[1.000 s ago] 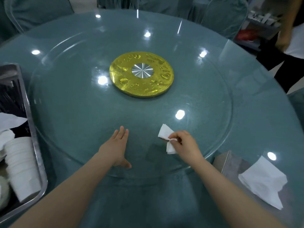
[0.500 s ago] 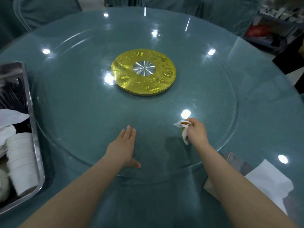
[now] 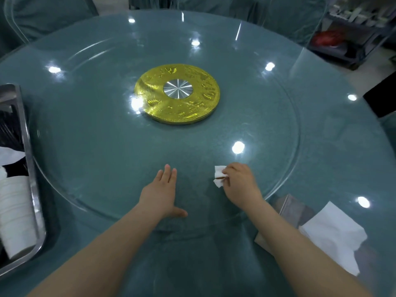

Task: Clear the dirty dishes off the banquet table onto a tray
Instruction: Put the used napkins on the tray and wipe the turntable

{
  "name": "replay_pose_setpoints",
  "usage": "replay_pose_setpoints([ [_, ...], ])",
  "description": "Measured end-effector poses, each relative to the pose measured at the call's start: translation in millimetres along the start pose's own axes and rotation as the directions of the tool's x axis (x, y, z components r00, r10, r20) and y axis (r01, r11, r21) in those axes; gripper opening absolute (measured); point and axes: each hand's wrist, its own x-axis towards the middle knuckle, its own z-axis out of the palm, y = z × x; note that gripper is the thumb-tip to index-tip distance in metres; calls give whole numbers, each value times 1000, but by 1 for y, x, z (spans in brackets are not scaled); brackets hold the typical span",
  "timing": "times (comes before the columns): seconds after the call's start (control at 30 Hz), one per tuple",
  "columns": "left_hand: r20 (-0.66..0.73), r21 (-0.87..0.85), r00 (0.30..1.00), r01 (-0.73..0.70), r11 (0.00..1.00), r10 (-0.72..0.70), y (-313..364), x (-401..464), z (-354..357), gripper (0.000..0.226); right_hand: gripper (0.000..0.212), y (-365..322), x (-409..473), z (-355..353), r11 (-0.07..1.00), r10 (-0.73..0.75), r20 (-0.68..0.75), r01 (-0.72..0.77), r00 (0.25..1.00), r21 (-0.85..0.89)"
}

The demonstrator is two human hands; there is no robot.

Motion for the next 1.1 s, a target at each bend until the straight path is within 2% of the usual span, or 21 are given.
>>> replay_pose_setpoints([
  [0.13, 0, 14, 1000, 3, 1000, -3, 1, 0, -1, 133, 32, -6, -10, 2, 998, -48, 3, 48, 999, -43],
  [0.27, 4, 5, 1000, 8, 1000, -8, -4, -2, -1, 135, 14, -24, -31, 3, 975, -223, 48, 224, 974, -14],
  [0.4, 6, -27, 1000, 6, 1000, -6, -12, -2, -2, 135, 16, -26, -27, 8, 961, -271, 40, 272, 962, -48],
  [0.5, 15, -36, 1000, 3, 999, -3, -17, -2, -1, 136, 20, -12, -8, 3, 983, -178, -32, 176, 984, -52],
  [0.57, 12, -35, 1000, 0, 999, 0, -20, -2, 0, 136, 23, 6, 4, -6, 999, -29, -123, 26, 992, -24],
  [0.67, 9, -35, 1000, 0, 999, 1, -19, -1, 1, 135, 26, 36, 26, -20, 981, 177, -170, -188, 969, -51],
  [0.77, -5, -11, 1000, 1, 1000, -1, -15, 1, 0, 135, 19, 41, 44, -19, 966, 237, -188, -252, 953, -60],
  [0.93, -31, 91, 999, -9, 996, 12, -8, 4, 2, 135, 18, -15, 35, 10, 997, 69, -145, -72, 987, -16],
  [1.03, -55, 85, 998, -18, 996, 23, -2, 5, 4, 136, 2, -56, 13, 24, 996, -59, -133, 67, 989, 57],
  [1.1, -61, 60, 998, -23, 998, 26, 2, 6, 4, 136, 8, -61, 4, 24, 990, -69, -141, 86, 988, 116],
])
